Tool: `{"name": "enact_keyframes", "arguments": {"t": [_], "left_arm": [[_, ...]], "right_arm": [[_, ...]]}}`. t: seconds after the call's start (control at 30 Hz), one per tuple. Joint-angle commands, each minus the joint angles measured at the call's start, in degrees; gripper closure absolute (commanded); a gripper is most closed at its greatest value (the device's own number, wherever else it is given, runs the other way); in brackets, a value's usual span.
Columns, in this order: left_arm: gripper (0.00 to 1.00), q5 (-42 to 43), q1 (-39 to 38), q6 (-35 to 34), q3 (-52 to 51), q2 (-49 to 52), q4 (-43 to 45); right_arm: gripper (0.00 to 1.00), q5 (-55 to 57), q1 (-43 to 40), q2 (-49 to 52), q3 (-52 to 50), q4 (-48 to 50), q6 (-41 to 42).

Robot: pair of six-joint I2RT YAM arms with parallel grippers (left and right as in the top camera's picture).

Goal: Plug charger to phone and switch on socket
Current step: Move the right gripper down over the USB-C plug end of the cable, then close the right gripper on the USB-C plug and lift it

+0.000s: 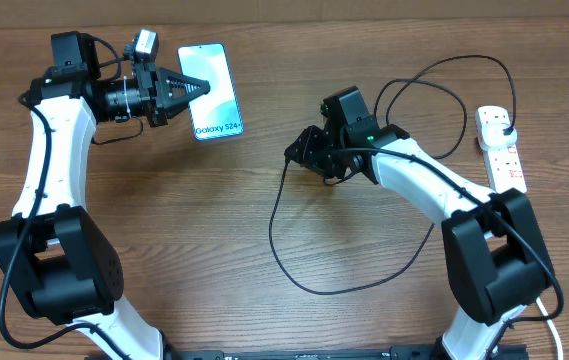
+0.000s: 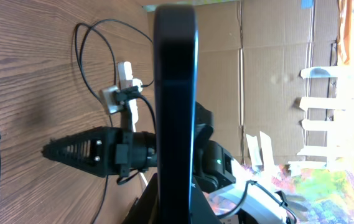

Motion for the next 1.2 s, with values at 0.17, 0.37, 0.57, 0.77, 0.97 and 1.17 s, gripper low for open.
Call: {"name": "enact_keyframes", "arguments": {"t": [0.17,0.37,0.57,0.77,0.97,1.17], "left_arm": [[0.95,3.21,0.44,1.07,0.96,-1.03,0.24],[0.96,3.23,0.44,1.05,0.96,-1.03,0.2],[0.95,3.23,0.44,1.05,0.96,-1.03,-0.17],[0.96,3.23,0.44,1.07,0.96,-1.03,-0.17],[0.96,3.15,0.44,1.07,0.96,-1.03,-0.17],[0.95,3.04,0.44,1.07,0.96,-1.03,-0.17]], "right_arm": [[0.6,-4.26,-0.04,7.32,1.18,3.1,0.17],[0.6,-6.43,0.07,10.14,1.18,6.05,0.17],[0.6,-6.34,0.17,10.67,1.18,8.28,0.66],[0.61,-5.31,0.17,11.41,1.14,8.9,3.48],[0.65,-5.29,0.24,13.38,1.14,9.11,4.96],[0.67,-5.22,0.22,14.62,1.14,9.35,5.14]]}}
